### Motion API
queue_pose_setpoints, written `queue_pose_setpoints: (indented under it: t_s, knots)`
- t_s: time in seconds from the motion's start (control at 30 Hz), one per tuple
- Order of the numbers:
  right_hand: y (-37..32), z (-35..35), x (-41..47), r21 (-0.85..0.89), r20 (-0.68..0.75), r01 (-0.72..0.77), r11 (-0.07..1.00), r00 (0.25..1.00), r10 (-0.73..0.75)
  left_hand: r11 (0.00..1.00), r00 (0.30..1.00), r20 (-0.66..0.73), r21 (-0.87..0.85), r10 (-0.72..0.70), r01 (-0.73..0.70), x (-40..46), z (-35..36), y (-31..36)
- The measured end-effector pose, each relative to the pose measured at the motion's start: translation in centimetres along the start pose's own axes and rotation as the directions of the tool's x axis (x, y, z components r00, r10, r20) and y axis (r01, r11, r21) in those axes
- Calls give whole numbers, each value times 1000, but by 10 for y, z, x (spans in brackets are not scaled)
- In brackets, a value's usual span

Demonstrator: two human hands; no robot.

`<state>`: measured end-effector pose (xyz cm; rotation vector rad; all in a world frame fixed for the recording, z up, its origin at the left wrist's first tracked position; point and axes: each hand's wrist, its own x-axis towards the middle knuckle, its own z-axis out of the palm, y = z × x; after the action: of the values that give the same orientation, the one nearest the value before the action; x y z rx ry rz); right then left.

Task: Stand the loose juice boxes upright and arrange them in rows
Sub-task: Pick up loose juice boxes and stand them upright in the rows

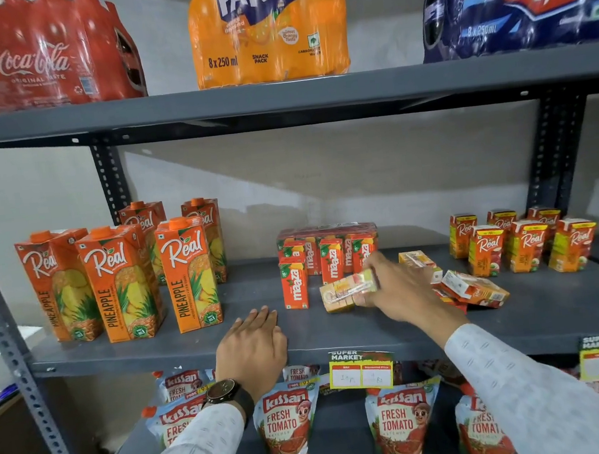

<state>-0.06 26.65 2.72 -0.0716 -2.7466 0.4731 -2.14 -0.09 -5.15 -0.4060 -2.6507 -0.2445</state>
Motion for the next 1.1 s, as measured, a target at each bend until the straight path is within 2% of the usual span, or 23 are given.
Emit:
queue_pose_setpoints:
  t_s: [0.13, 0.23, 0.37, 0.47, 0.53, 0.6, 0.67, 0.73, 0.77, 0.87, 1.03, 1.1]
  knots:
    - [-7, -2, 18, 226, -107, 50, 973, 994, -26, 1000, 1000, -2, 7, -3, 3, 0, 1, -1]
    - [-8, 8, 28, 392, -126, 59, 918, 992, -10, 1000, 1000, -7, 11, 1, -1, 0, -1, 0]
    - [-6, 32, 25, 674, -128, 111, 731, 991, -32, 1000, 1000, -11, 11, 3, -2, 0, -1, -1]
    - [-6, 47, 19, 815, -151, 125, 566, 988, 0, 1000, 1000, -11, 11, 5, -5, 0, -2, 1]
    - [-4, 55, 19, 862, -137, 102, 497, 990, 35, 1000, 1000, -9, 8, 3, -3, 0, -3, 2]
    - [-6, 60, 17, 840, -143, 94, 534, 988, 51, 1000, 1000, -11, 13, 2, -2, 0, -3, 1]
    - [-12, 63, 14, 719, -203, 101, 688, 977, 70, 1000, 1000, -14, 14, 2, -2, 0, -2, 1]
    - [-17, 67, 13, 498, -304, 98, 862, 950, 68, 1000, 1000, -13, 18, 3, -3, 0, -2, 2]
    - [-18, 68, 13, 409, -347, 98, 907, 936, 56, 1000, 1000, -13, 16, 2, -2, -1, -2, 2]
    - [-18, 70, 14, 366, -388, 108, 924, 921, 46, 1000, 1000, -17, 10, -3, 3, -1, -2, 1]
    - [-13, 71, 16, 522, -294, 114, 845, 954, 53, 1000, 1000, -13, 9, -7, 7, -1, -1, 1]
    - [-13, 70, 16, 533, -284, 102, 840, 957, 64, 1000, 1000, -11, 12, -6, 6, -1, -1, 1]
